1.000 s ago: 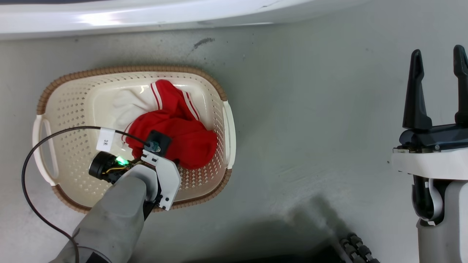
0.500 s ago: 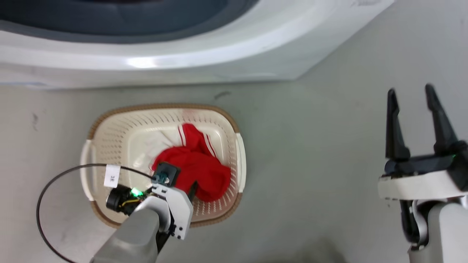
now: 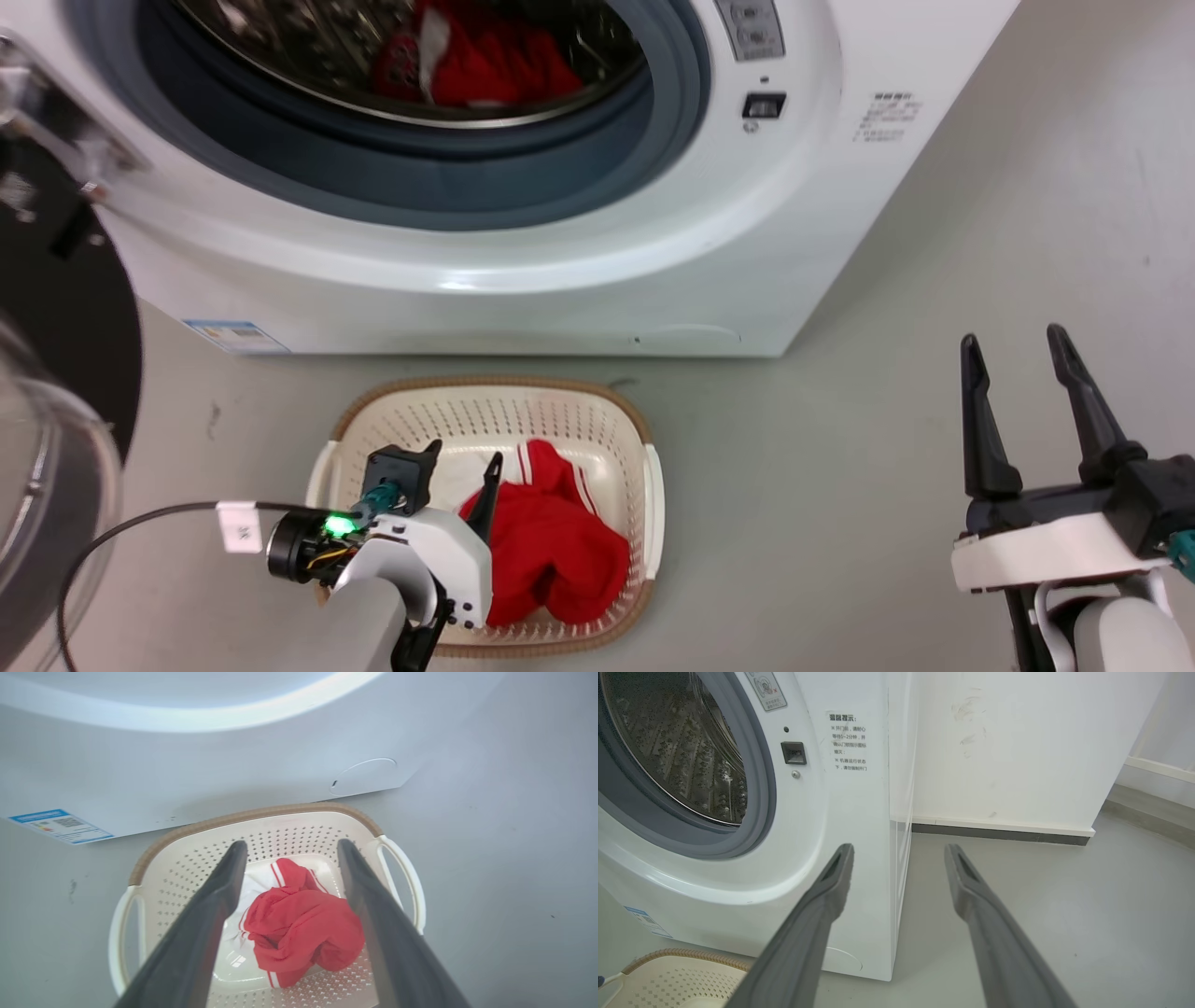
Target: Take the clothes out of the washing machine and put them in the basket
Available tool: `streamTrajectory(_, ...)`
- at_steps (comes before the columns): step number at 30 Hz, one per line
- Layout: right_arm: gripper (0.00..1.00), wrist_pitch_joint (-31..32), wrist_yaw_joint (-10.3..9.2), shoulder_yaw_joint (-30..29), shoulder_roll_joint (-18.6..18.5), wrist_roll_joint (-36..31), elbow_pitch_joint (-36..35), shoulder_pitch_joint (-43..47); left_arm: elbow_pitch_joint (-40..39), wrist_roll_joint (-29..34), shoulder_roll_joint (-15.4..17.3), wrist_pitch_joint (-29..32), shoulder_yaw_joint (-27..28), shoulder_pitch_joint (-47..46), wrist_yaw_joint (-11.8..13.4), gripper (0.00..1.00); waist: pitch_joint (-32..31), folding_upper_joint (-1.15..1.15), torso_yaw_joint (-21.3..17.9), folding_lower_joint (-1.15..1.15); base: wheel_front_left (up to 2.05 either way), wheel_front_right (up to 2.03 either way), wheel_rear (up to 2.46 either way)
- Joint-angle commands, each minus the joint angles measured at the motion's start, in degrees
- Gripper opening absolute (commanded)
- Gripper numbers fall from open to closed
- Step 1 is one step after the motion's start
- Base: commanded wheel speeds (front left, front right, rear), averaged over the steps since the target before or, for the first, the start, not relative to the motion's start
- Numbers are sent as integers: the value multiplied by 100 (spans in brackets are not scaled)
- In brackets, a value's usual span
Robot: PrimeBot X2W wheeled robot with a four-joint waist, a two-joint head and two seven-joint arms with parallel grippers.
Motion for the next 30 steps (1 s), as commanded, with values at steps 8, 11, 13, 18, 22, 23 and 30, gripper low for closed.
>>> streamTrajectory(8, 100, -10, -4, 9, 2, -31, 23, 249, -1299, 579, 65, -14, 925, 540, 225, 100, -501, 0, 193, 1, 0, 0, 0)
streamTrajectory(11, 100, -10, -4, 26, 1, -28, 8, 229, -1612, 769, 69, -14, 1190, 441, 192, 100, -473, 0, 187, 1, 0, 0, 0)
streamTrajectory(13, 100, -10, -4, 64, 1, -18, -8, 159, -1732, 875, 88, -14, 1384, 277, 200, 100, -414, 0, 154, 1, 0, 0, 0)
streamTrajectory(18, 100, -10, -4, 120, 1, 55, -39, -17, -1713, 1074, 152, -15, 1718, -278, 163, 100, -169, 0, -12, 1, 0, 0, 0)
streamTrajectory(22, 100, -10, -4, 163, 2, 107, -87, -191, -1262, 1175, 260, -16, 1784, -1073, 67, 100, 139, 0, -191, 1, 0, 0, 0)
streamTrajectory(23, 100, -10, -4, 177, 2, 125, -99, -240, -1124, 1172, 281, -15, 1807, -1310, 29, 100, 227, 0, -241, 1, 0, 0, 0)
streamTrajectory(30, 100, -10, -4, 219, 4, 319, -235, -716, 54, 1325, 613, 543, 1726, -3335, -244, 100, 1165, 0, -748, 1, 0, 0, 0)
